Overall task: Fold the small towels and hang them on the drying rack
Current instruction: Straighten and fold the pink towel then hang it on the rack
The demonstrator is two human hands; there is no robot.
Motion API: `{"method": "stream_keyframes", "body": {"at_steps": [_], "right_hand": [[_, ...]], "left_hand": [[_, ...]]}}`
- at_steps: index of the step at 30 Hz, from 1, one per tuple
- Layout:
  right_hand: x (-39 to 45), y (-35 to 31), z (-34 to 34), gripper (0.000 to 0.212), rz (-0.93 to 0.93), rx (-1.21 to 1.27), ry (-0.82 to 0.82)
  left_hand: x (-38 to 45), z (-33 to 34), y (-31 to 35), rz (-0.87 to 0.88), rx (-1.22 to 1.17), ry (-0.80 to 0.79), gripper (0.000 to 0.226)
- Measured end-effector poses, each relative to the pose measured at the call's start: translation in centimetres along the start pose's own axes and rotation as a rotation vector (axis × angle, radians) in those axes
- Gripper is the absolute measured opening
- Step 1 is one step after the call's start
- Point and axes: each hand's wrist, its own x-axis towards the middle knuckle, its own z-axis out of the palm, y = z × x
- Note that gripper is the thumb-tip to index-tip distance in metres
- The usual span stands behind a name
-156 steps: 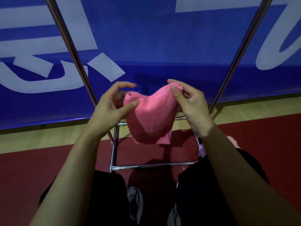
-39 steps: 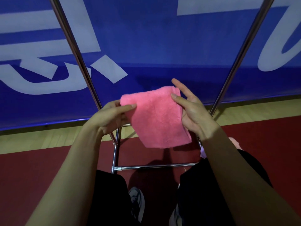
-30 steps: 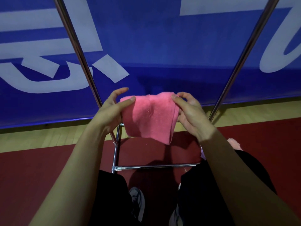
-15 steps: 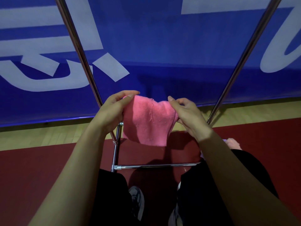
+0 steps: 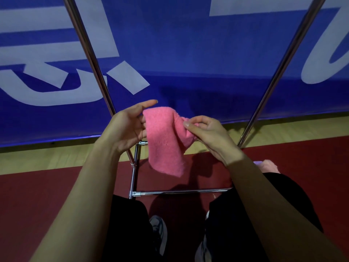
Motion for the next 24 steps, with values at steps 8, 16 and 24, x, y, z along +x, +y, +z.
{"method": "stream_keyframes", "body": {"at_steps": [8,16,24], "right_hand": [[0.5,0.0,-0.7,0.022,0.227,0.069,0.019],[0.0,-0.6,-0.6,0.030,0.333,0.062,-0.108],[-0.4,-1.1,-0.4,0.019,0.390,0.217,-0.141]], "left_hand": [[0.2,0.1,0.0,0.004,0.026,0.058,0.035],[0.6,-0.4,-0.1,0.001,0.096,0.083,0.032],[0.4,-0.3,-0.1,0.004,0.111,0.078,0.032]]}}
